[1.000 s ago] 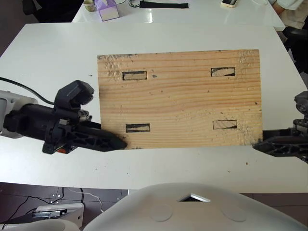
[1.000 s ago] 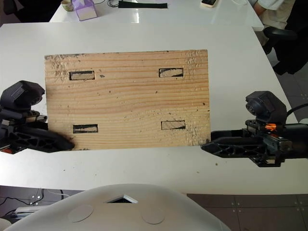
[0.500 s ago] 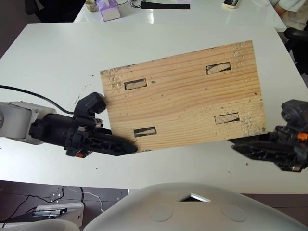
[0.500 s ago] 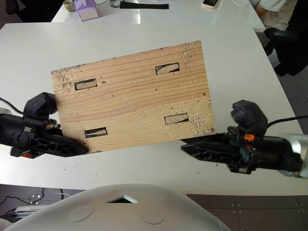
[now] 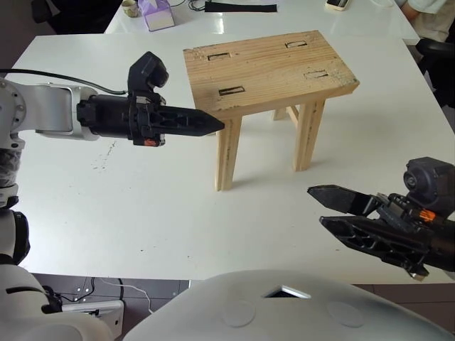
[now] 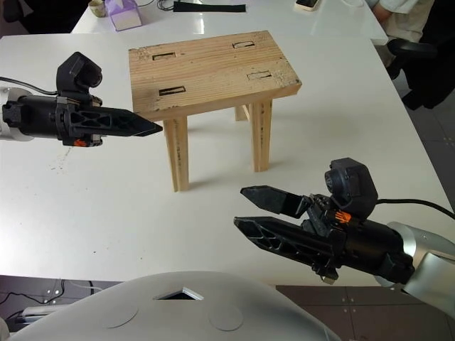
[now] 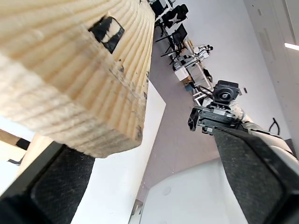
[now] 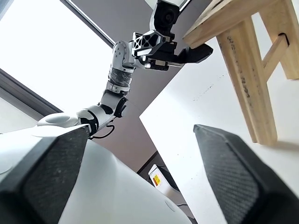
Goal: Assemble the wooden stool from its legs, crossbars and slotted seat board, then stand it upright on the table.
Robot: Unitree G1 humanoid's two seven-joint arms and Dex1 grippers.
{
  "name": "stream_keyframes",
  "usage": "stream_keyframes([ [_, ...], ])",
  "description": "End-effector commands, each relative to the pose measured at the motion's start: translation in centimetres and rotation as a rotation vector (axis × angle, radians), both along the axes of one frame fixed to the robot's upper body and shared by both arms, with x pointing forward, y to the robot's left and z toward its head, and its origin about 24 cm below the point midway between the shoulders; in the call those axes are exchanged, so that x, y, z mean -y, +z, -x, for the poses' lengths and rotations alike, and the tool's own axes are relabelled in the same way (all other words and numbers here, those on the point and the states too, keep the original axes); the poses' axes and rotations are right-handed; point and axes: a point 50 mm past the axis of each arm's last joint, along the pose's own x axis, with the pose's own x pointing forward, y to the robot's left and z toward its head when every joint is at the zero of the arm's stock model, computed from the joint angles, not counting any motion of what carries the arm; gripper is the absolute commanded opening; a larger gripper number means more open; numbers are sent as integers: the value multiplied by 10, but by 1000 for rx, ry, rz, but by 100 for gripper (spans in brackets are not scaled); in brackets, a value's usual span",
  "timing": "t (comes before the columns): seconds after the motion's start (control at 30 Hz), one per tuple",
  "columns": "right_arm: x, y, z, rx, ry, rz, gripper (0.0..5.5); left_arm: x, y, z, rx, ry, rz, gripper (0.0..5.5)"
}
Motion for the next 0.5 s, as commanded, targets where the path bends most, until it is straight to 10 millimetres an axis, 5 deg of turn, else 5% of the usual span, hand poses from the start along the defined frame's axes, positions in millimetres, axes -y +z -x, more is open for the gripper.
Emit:
stream_keyframes([
  [0.03, 5, -2, -6, -14, -27, 68, 403, -17, -13, 10, 26, 116, -64, 431],
  [0.13, 14, -7, -14, -39, -57, 158, 403, -26, -37, 31, 48, 155, -126, 431],
  [0.37, 41, -53, -45, 61, -125, 452, 403, 6, -105, 80, 136, 212, -130, 431],
  [0.5, 42, -80, -71, 136, -197, 522, 403, 29, -143, 74, 168, 349, -132, 431],
])
